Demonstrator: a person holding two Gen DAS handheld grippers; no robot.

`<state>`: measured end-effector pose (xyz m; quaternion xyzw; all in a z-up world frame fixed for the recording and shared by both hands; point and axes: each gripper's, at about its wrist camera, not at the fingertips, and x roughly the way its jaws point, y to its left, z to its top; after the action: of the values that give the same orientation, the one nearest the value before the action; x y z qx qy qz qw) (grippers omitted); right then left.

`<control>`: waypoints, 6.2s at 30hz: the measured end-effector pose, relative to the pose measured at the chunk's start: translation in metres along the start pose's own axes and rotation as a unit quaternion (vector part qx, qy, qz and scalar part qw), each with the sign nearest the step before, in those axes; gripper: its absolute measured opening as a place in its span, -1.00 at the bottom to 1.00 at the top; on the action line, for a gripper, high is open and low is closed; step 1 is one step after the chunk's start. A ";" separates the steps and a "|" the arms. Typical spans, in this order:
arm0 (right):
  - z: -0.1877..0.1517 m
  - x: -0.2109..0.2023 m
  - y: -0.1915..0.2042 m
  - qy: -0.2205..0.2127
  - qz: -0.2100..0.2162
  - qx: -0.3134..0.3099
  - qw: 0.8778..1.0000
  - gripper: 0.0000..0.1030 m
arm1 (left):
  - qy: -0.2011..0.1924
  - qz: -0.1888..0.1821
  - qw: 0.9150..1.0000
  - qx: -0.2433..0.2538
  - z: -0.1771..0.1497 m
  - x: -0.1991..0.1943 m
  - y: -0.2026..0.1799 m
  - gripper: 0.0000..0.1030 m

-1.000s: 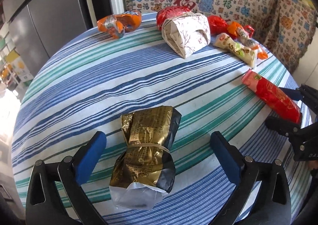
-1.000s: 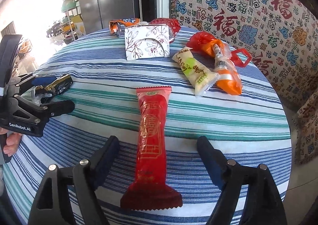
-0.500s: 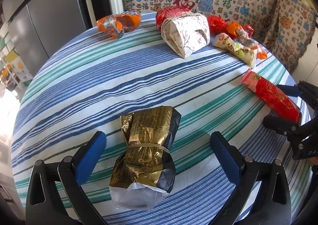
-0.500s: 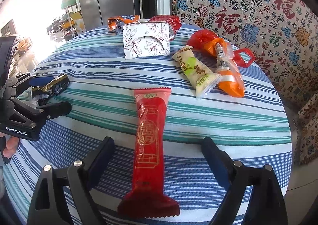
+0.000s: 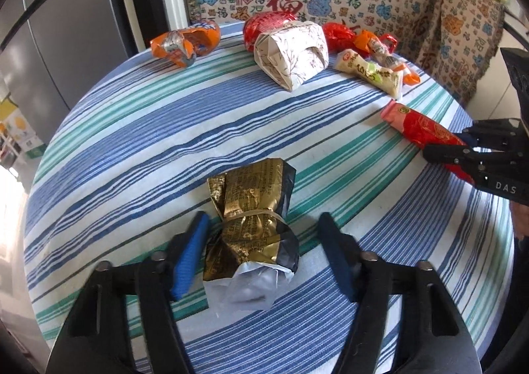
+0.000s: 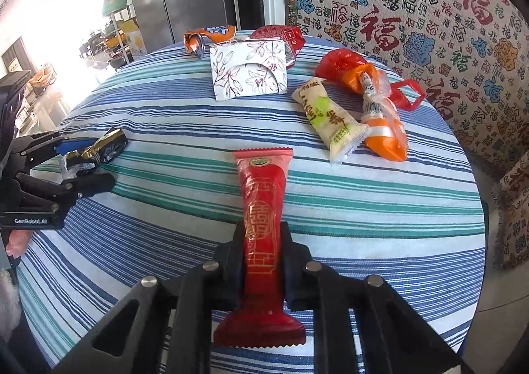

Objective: Collect trash
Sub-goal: 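Lift the red wrapper with the right gripper while the left lifts the gold foil packet, then carry both items over the blue bin and open both grippers to drop them, then swing both tools back over the table toward the remaining trash, then grasp the white floral paper box with the left gripper and lift it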

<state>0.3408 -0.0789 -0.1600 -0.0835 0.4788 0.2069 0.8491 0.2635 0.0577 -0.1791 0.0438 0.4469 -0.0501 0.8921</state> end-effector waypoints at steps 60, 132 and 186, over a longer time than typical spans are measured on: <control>-0.226 -0.181 -0.288 -0.046 -0.208 0.300 0.930 -0.70 | -0.013 -0.274 0.950 0.152 0.081 0.028 -0.449 -0.20; -0.030 -0.014 -0.016 -0.029 -0.035 0.004 0.999 0.24 | -0.001 0.015 1.000 -0.019 0.016 0.027 -0.037 0.99; -0.019 -0.002 -0.022 -0.042 -0.037 0.020 0.998 0.30 | -0.029 -0.033 0.998 0.050 0.108 0.081 -0.016 -0.28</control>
<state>0.3346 -0.1062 -0.1701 -0.0750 0.4431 0.1690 0.8772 0.3958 0.0243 -0.1801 0.0723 0.4190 -0.1028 0.8992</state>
